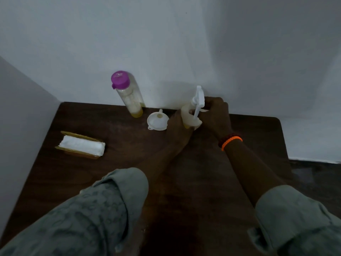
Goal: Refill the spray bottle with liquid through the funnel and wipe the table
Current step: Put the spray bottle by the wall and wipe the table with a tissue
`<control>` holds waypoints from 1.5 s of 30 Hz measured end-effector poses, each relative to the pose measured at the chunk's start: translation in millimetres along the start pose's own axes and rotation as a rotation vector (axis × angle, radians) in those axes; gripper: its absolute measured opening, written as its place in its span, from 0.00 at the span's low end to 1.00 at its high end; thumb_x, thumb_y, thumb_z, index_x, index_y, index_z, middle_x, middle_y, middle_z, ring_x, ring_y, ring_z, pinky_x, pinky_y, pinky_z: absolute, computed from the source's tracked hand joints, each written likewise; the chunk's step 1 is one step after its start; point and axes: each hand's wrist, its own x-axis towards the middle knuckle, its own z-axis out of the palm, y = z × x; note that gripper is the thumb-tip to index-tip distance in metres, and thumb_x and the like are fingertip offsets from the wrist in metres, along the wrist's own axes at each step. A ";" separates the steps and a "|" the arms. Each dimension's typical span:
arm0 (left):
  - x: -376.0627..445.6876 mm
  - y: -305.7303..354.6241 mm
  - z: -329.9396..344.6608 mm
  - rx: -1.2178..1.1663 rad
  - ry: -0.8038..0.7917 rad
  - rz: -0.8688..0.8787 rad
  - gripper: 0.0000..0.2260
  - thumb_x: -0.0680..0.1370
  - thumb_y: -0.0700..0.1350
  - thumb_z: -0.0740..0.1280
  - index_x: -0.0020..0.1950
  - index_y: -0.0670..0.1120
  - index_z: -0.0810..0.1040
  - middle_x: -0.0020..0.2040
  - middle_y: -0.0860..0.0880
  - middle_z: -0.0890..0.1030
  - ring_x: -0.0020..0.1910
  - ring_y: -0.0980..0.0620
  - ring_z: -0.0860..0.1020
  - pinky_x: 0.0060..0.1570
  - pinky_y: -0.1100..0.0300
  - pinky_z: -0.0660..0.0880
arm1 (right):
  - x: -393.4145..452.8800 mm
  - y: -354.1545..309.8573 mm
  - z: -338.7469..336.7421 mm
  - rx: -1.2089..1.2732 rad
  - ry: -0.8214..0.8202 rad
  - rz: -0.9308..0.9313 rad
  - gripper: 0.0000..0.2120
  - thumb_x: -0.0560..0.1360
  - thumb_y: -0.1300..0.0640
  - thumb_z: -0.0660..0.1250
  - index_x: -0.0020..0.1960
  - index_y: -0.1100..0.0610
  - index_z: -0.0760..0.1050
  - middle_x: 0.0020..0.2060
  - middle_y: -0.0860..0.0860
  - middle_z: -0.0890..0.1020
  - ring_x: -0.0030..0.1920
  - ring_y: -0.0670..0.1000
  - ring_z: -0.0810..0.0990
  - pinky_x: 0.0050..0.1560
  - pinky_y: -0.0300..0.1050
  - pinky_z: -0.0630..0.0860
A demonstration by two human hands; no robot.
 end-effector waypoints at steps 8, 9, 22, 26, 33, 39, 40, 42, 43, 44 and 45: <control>-25.8 26.4 -27.3 -0.007 0.015 0.005 0.15 0.74 0.43 0.73 0.57 0.37 0.79 0.53 0.41 0.84 0.53 0.43 0.82 0.51 0.53 0.78 | -35.5 -0.9 0.5 -0.146 -0.021 0.187 0.27 0.72 0.60 0.74 0.69 0.65 0.73 0.63 0.61 0.80 0.64 0.58 0.78 0.65 0.49 0.74; -36.2 27.7 -32.8 -0.002 0.019 0.023 0.12 0.74 0.42 0.73 0.55 0.37 0.80 0.52 0.41 0.84 0.52 0.44 0.82 0.49 0.57 0.76 | -46.8 -2.6 1.3 -0.139 0.034 0.201 0.23 0.72 0.62 0.73 0.66 0.66 0.75 0.60 0.62 0.81 0.62 0.60 0.79 0.64 0.51 0.74; -155.2 -20.5 -131.6 -0.059 -0.047 -0.019 0.04 0.77 0.52 0.68 0.51 0.58 0.79 0.44 0.63 0.79 0.46 0.67 0.77 0.50 0.67 0.75 | -180.8 -81.1 64.3 0.115 -0.033 0.289 0.08 0.78 0.57 0.67 0.55 0.57 0.82 0.52 0.52 0.84 0.55 0.51 0.81 0.60 0.48 0.78; -171.2 -49.4 -187.2 -0.064 0.050 -0.074 0.07 0.76 0.49 0.71 0.53 0.52 0.84 0.51 0.54 0.85 0.52 0.56 0.82 0.59 0.55 0.78 | -186.2 -116.5 91.1 0.085 -0.099 0.195 0.08 0.76 0.58 0.70 0.52 0.58 0.83 0.51 0.53 0.85 0.54 0.51 0.82 0.61 0.49 0.77; -186.1 -114.3 -266.3 -0.141 0.173 -0.259 0.08 0.76 0.45 0.73 0.54 0.48 0.84 0.50 0.50 0.86 0.48 0.50 0.85 0.56 0.47 0.81 | -180.8 -153.7 156.7 0.077 -0.247 0.157 0.06 0.75 0.56 0.71 0.50 0.54 0.84 0.49 0.50 0.85 0.52 0.47 0.82 0.60 0.51 0.79; -162.6 -163.4 -319.1 -0.217 0.291 -0.247 0.04 0.77 0.44 0.72 0.51 0.49 0.84 0.47 0.53 0.86 0.44 0.54 0.85 0.46 0.46 0.84 | -160.1 -161.1 202.9 0.056 -0.285 0.197 0.05 0.75 0.57 0.71 0.51 0.53 0.83 0.51 0.50 0.83 0.53 0.48 0.81 0.59 0.52 0.80; -155.1 -171.1 -326.6 -0.224 0.311 -0.229 0.04 0.78 0.46 0.71 0.52 0.49 0.84 0.47 0.53 0.85 0.43 0.53 0.85 0.43 0.47 0.85 | -155.2 -161.2 209.3 0.052 -0.287 0.198 0.05 0.75 0.58 0.71 0.51 0.53 0.83 0.51 0.50 0.83 0.53 0.48 0.81 0.59 0.52 0.80; -136.7 -185.8 -340.2 -0.209 0.349 -0.209 0.07 0.79 0.50 0.70 0.53 0.49 0.83 0.47 0.52 0.85 0.42 0.53 0.85 0.41 0.48 0.85 | -144.0 -160.9 220.8 0.024 -0.290 0.192 0.07 0.75 0.58 0.71 0.52 0.54 0.84 0.52 0.51 0.84 0.53 0.48 0.82 0.59 0.50 0.80; -126.6 -193.3 -345.1 -0.194 0.365 -0.212 0.08 0.79 0.50 0.69 0.54 0.48 0.83 0.47 0.52 0.85 0.42 0.52 0.85 0.40 0.49 0.85 | -138.3 -160.6 225.5 0.004 -0.287 0.193 0.07 0.75 0.59 0.70 0.53 0.55 0.84 0.53 0.52 0.84 0.53 0.48 0.82 0.59 0.49 0.80; -116.4 -200.9 -348.9 -0.183 0.378 -0.217 0.09 0.79 0.50 0.69 0.54 0.47 0.83 0.48 0.51 0.86 0.42 0.52 0.85 0.39 0.50 0.85 | -132.8 -159.6 230.0 -0.015 -0.282 0.196 0.08 0.75 0.59 0.70 0.53 0.56 0.84 0.53 0.53 0.84 0.53 0.49 0.83 0.59 0.49 0.80; -106.8 -207.9 -351.9 -0.174 0.383 -0.228 0.09 0.79 0.49 0.69 0.55 0.46 0.83 0.48 0.50 0.86 0.43 0.51 0.85 0.37 0.52 0.85 | -127.7 -158.3 234.6 -0.035 -0.280 0.199 0.09 0.75 0.60 0.70 0.54 0.56 0.84 0.54 0.53 0.85 0.54 0.50 0.83 0.59 0.49 0.80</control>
